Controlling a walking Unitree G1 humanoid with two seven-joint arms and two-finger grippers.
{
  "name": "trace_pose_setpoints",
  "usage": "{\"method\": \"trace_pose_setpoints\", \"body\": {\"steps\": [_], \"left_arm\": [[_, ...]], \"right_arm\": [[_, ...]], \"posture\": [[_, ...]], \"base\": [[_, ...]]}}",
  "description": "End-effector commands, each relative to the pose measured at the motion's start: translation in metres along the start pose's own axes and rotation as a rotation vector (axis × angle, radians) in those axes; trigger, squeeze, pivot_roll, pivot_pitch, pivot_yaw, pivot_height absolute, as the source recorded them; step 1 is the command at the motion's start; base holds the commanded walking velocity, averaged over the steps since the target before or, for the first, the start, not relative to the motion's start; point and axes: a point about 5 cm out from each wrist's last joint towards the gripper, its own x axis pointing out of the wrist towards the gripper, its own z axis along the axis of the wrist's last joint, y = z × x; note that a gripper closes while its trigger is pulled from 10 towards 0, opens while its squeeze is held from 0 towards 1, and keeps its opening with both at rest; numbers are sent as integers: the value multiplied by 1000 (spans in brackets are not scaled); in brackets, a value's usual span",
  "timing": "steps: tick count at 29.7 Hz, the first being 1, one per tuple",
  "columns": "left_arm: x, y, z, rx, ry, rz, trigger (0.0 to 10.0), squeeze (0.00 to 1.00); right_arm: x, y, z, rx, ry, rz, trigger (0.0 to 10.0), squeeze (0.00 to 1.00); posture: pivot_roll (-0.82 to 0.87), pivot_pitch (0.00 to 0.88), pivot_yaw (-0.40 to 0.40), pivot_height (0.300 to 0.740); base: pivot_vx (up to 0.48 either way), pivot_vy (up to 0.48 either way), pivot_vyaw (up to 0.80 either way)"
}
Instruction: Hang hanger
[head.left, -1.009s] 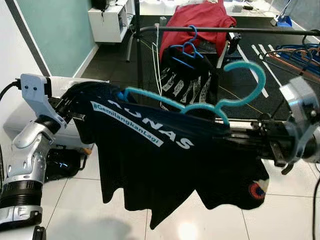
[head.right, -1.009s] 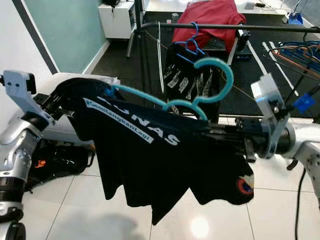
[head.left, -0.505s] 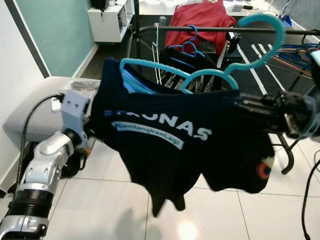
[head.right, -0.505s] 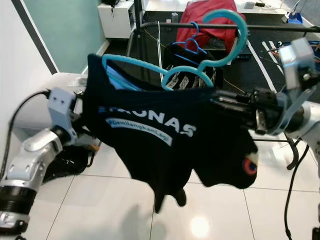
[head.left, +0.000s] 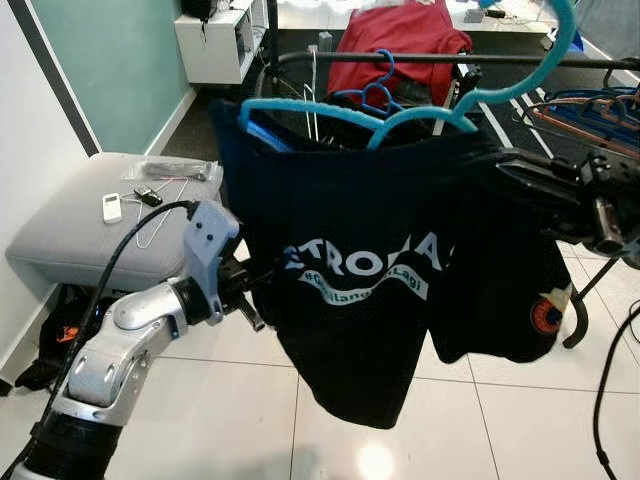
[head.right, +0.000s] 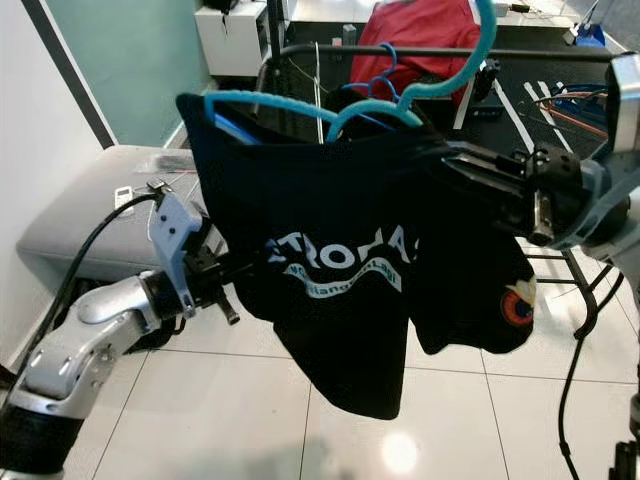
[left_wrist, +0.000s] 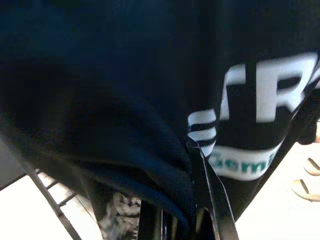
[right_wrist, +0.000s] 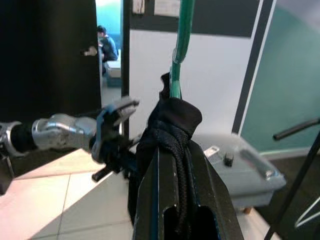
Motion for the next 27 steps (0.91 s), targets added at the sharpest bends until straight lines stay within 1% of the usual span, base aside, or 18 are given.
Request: {"method": "trace_pose_setpoints", "body": {"steps": [1,2,3,4,5,6,7,8,9,12,14,15,16,17,20,21,22,27], "left_arm": [[-11,9,23,-11,-111,2,10000,0],[-11,9,23,-11,-111,2,10000,0],[-19,13,34,-6,-157,-16,10000,0],[-19,13,34,-6,-157,-16,10000,0],[-33,24,45,22,-174,0,10000,333],[-33,24,45,22,-174,0,10000,333],[-38,31,47,37,-165,29,10000,333],[-38,31,47,37,-165,29,10000,333],[-50,44,51,77,-143,67,10000,1000],[-54,45,52,95,-126,55,10000,1000],[-63,35,48,131,-53,-71,10000,1000],[-65,31,46,133,-34,-108,10000,1000],[-65,31,46,133,-34,-108,10000,1000],[-67,27,43,126,-8,-141,10000,1000],[-69,25,41,115,12,-161,10000,1000],[-73,22,36,114,46,-187,10000,1000],[-76,21,35,115,58,-194,10000,1000],[-80,22,36,126,58,-197,10000,1000]], "right_arm": [[-1,3,-13,-13,103,10,0,0],[-1,3,-13,-13,103,10,0,0],[-2,3,-19,-5,136,5,0,0],[-2,3,-19,-5,136,5,0,0],[-4,3,-23,4,148,-2,0,0],[-4,3,-23,4,148,-2,0,0],[-5,3,-23,6,145,-2,0,0],[-5,3,-23,6,145,-2,0,0],[-6,4,-22,12,136,3,0,0],[-6,4,-21,17,126,13,0,0],[-7,6,-17,20,104,35,0,0],[-7,6,-16,18,101,38,0,0],[-7,6,-16,18,101,38,0,0],[-7,6,-15,15,97,39,0,0],[-7,6,-14,12,94,39,0,0],[-9,5,-10,10,79,40,0,0],[-10,5,-7,12,67,48,0,0],[-12,6,-3,23,57,71,0,0]], "posture": [[-116,128,33,740],[-116,128,33,740],[-113,128,32,740],[-113,128,32,740],[-110,129,35,740],[-110,129,35,740],[-110,129,35,740],[-110,129,35,740],[-108,128,34,740],[-108,128,34,740],[-111,129,33,740],[-111,129,33,740],[-111,129,33,740],[-111,129,33,740],[-113,129,34,740],[-113,130,32,740],[-113,130,32,740],[-114,132,32,740]], "base": [[0,0,0],[0,0,0],[0,0,0],[0,0,0],[0,0,0],[0,0,0],[0,0,0],[0,0,0],[0,0,0],[0,0,0],[0,0,0],[0,0,0],[0,0,0],[0,0,0],[0,0,0],[0,0,0],[0,0,0],[0,0,0]]}}
